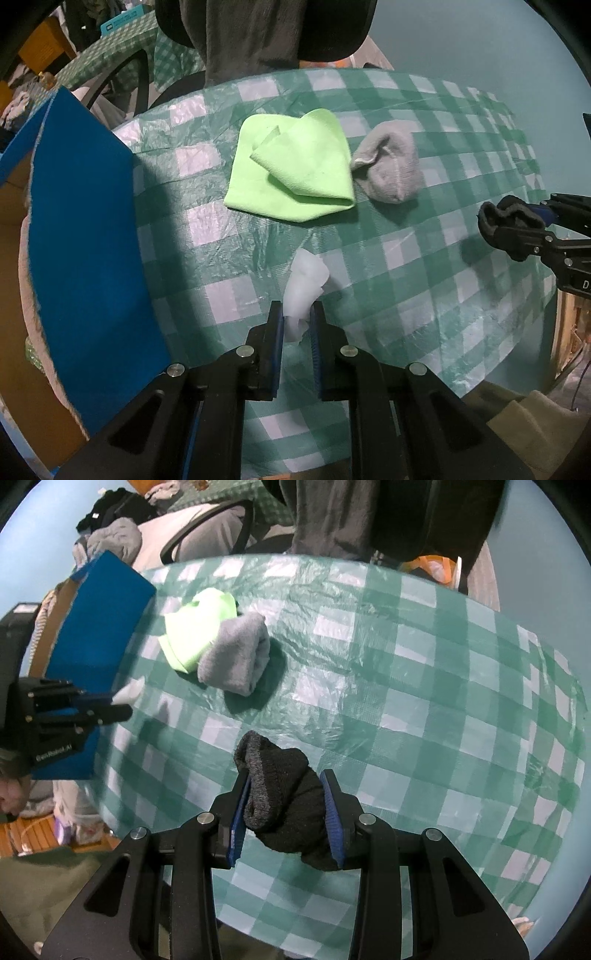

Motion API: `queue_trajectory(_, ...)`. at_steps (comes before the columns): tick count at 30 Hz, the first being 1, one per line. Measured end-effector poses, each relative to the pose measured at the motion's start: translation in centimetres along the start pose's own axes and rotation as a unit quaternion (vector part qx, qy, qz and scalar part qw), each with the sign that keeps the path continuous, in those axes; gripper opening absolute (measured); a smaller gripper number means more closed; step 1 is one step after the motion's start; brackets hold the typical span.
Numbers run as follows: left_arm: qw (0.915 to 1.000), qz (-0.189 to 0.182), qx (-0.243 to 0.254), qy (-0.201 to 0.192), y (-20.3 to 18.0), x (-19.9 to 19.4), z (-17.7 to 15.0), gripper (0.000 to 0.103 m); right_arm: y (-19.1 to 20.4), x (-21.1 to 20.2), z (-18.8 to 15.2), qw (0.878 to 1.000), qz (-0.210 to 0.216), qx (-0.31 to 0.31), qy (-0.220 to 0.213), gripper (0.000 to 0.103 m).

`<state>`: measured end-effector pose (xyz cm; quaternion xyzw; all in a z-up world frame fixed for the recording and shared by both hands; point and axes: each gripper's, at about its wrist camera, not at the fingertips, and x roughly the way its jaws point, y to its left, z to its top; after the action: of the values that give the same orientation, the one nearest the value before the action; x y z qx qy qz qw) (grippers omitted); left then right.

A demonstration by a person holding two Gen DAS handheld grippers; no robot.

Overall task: Organize soft objects
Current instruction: 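Close the left tool on the white plastic piece while the right tool closes on the black sock, then carry the white piece with the left tool while the right tool carries the sock over the box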

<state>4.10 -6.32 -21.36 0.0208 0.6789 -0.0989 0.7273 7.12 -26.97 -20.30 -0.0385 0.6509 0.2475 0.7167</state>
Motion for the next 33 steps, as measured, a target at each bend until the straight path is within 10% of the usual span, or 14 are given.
queue_trajectory(33, 0.9964, 0.003, -0.008, -0.084, 0.0, -10.4, -1.2, 0.013, 4.8, -7.7, 1.8, 0.997, 0.023, 0.007, -0.077, 0.036)
